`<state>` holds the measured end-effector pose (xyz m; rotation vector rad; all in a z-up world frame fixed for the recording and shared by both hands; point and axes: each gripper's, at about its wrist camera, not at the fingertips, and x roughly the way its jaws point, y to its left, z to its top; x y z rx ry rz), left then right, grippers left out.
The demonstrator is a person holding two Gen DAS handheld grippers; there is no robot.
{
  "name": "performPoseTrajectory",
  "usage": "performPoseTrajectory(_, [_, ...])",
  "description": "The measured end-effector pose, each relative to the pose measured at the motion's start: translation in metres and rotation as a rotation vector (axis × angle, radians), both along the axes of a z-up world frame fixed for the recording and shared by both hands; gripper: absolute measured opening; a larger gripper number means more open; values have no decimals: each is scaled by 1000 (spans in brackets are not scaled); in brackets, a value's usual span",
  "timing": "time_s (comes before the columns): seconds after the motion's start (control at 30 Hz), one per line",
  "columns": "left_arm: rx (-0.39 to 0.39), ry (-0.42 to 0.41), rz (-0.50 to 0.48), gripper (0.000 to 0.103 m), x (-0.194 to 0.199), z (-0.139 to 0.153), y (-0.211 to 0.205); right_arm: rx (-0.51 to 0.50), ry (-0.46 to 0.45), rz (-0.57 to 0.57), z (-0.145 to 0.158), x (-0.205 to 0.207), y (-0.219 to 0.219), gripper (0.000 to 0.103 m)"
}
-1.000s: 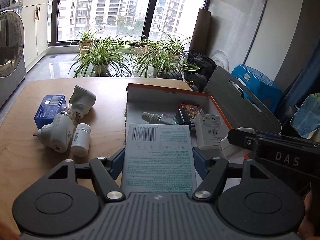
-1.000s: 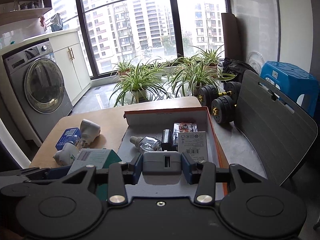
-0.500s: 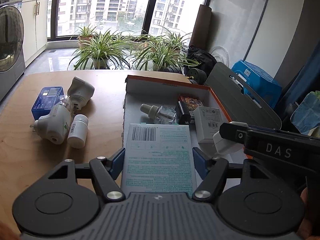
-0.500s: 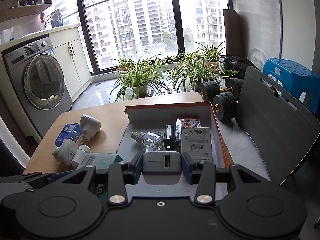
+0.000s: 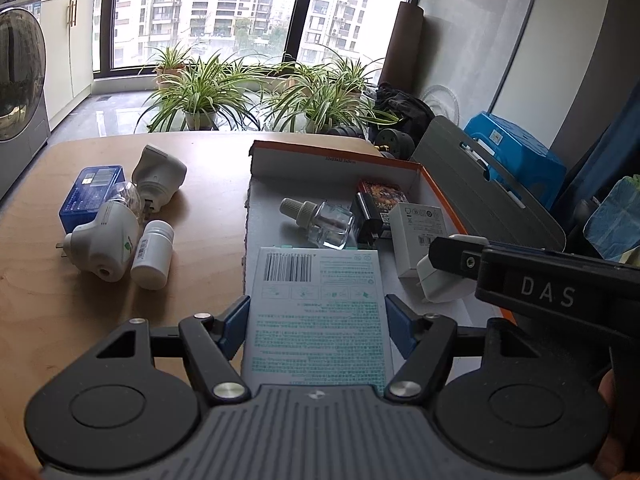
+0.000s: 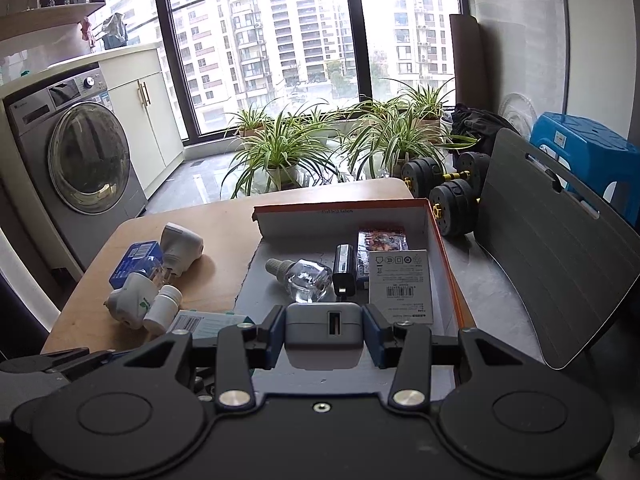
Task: Organize rigid objects
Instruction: 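Carry the bandage box over the tray with the left tool while the right tool lowers the adapter into it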
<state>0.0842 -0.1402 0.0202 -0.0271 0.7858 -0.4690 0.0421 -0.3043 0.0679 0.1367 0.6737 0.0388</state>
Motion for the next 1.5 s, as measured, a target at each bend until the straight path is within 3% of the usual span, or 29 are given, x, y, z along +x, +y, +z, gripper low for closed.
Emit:
performPoseTrajectory(1.2, [13, 44, -25, 71, 10, -17, -10, 7, 66, 8, -20, 29, 0, 52])
performPoseTrajectory(1.33, [16, 56, -23, 71, 12, -20, -11, 42, -23, -16, -12, 32, -8, 59])
performPoseTrajectory(1.5, [13, 63, -18, 71, 15, -23, -11, 32, -55, -49, -2, 29, -15, 59])
